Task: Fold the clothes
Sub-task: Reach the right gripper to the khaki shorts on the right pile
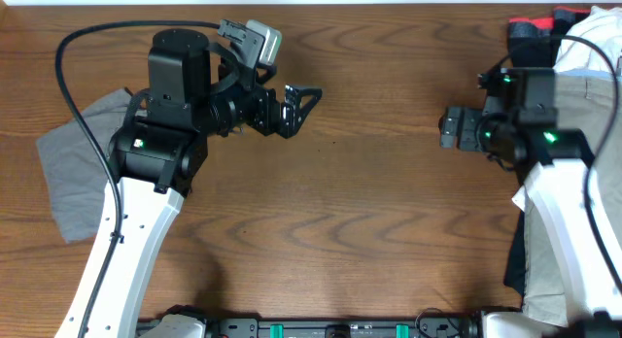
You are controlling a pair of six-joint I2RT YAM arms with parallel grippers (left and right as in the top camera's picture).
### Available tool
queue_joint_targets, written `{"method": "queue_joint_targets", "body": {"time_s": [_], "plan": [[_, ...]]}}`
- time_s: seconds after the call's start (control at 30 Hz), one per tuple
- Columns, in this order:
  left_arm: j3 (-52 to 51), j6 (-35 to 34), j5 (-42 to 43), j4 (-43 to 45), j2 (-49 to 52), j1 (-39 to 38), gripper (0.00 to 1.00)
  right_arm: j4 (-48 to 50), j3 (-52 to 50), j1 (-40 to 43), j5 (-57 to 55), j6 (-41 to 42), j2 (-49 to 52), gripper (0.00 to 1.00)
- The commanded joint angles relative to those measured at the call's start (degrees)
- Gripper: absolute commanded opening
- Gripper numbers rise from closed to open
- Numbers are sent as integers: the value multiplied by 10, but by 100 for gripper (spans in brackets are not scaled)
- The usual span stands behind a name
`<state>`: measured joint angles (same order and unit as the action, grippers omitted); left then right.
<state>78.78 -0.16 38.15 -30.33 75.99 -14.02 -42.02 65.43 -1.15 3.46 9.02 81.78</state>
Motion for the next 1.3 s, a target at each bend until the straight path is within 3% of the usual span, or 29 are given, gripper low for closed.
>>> {"method": "queue_joint_targets", "body": {"time_s": [0.0,0.2,0.33,0.63,0.7,0.8,0.97,1.17,1.27], "plan": [[7,3,16,-21,8,0,98,8,16,21,-66,79,62,99],[7,6,-62,-94,29,-9,98,84,86,110,-67,104,187,99],[7,1,-67,-108,35,-12,98,109,151,151,-63,105,261,99],[6,4,-67,-104,47,-12,100,224,166,164,-128,105,376,96],[6,4,-67,-104,49,-12,89,237,166,161,-170,105,398,90],[6,4,-67,-104,52,-12,85,245,166,157,-220,107,426,87],[6,4,-67,-104,53,-12,85,244,166,157,-221,107,453,62],[4,6,-68,-104,54,-12,84,238,167,157,-221,106,444,3],[2,6,-68,-104,54,-12,82,226,168,157,-218,104,418,1]]}}
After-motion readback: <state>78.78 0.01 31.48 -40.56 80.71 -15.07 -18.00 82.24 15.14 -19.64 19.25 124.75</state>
